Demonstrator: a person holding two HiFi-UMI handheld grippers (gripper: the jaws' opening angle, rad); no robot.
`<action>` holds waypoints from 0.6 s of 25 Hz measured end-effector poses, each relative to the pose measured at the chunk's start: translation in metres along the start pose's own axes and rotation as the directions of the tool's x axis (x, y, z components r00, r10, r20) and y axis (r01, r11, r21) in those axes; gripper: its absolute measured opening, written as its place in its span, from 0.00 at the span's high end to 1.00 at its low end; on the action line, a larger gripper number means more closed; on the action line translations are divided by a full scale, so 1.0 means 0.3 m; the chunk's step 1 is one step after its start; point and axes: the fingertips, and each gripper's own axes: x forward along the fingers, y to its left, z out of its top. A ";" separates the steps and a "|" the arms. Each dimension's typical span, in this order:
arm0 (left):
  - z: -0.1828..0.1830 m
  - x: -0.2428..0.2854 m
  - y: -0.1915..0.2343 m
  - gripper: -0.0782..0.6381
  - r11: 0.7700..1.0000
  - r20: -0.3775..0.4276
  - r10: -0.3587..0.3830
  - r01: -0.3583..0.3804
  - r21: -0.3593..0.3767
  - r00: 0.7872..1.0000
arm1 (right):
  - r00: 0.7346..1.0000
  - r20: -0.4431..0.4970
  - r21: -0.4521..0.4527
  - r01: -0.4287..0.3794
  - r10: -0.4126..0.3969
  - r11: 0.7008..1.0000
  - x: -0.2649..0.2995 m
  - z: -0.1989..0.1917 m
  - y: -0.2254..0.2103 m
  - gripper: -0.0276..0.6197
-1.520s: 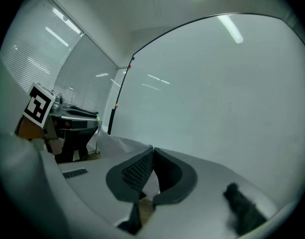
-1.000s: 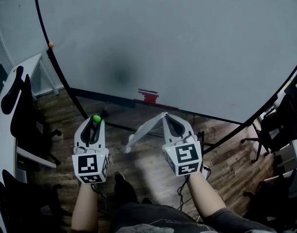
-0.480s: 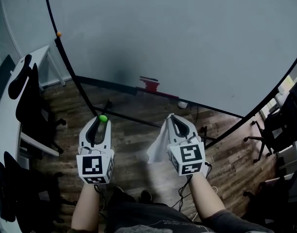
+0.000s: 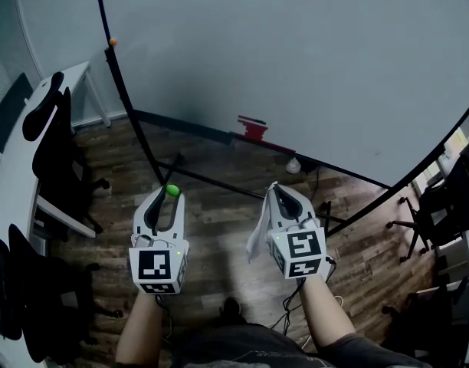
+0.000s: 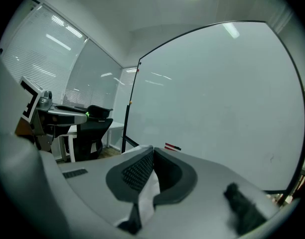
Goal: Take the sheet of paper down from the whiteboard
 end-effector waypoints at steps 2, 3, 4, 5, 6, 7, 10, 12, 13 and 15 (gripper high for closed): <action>-0.009 -0.044 0.012 0.72 1.000 -0.003 -0.004 0.004 -0.004 1.000 | 1.000 -0.006 -0.003 -0.008 0.008 1.000 -0.019 -0.003 0.045 0.92; -0.011 -0.066 0.017 0.72 1.000 -0.003 -0.006 0.006 -0.006 1.000 | 1.000 -0.008 -0.002 -0.007 0.007 1.000 -0.030 -0.002 0.065 0.92; -0.013 -0.088 0.022 0.72 1.000 -0.002 -0.010 0.010 -0.008 1.000 | 1.000 -0.010 -0.001 -0.002 0.002 1.000 -0.044 0.001 0.085 0.92; -0.015 -0.110 0.025 0.72 1.000 -0.002 -0.015 0.015 -0.010 1.000 | 1.000 -0.011 -0.001 0.004 -0.004 1.000 -0.060 0.004 0.103 0.92; -0.017 -0.132 0.027 0.72 1.000 -0.001 -0.022 0.022 -0.011 1.000 | 1.000 -0.012 -0.003 0.011 -0.011 1.000 -0.077 0.007 0.120 0.92; -0.018 -0.155 0.026 0.72 1.000 0.000 -0.029 0.029 -0.011 1.000 | 1.000 -0.013 -0.006 0.019 -0.019 1.000 -0.096 0.011 0.136 0.92; -0.020 -0.224 0.025 0.72 0.999 0.004 -0.053 0.053 -0.012 0.999 | 0.999 -0.020 -0.006 0.035 -0.035 0.999 -0.158 0.013 0.187 0.92; -0.019 -0.269 0.025 0.72 0.997 0.009 -0.070 0.070 -0.013 0.998 | 0.999 -0.024 -0.008 0.045 -0.046 0.999 -0.205 0.015 0.223 0.92; -0.018 -0.291 0.026 0.72 0.997 0.013 -0.078 0.078 -0.013 0.997 | 0.998 -0.027 -0.010 0.050 -0.050 0.999 -0.228 0.014 0.241 0.92; -0.018 -0.335 0.029 0.72 0.996 0.019 -0.092 0.092 -0.013 0.996 | 0.998 -0.032 -0.014 0.058 -0.058 0.998 -0.274 0.013 0.282 0.92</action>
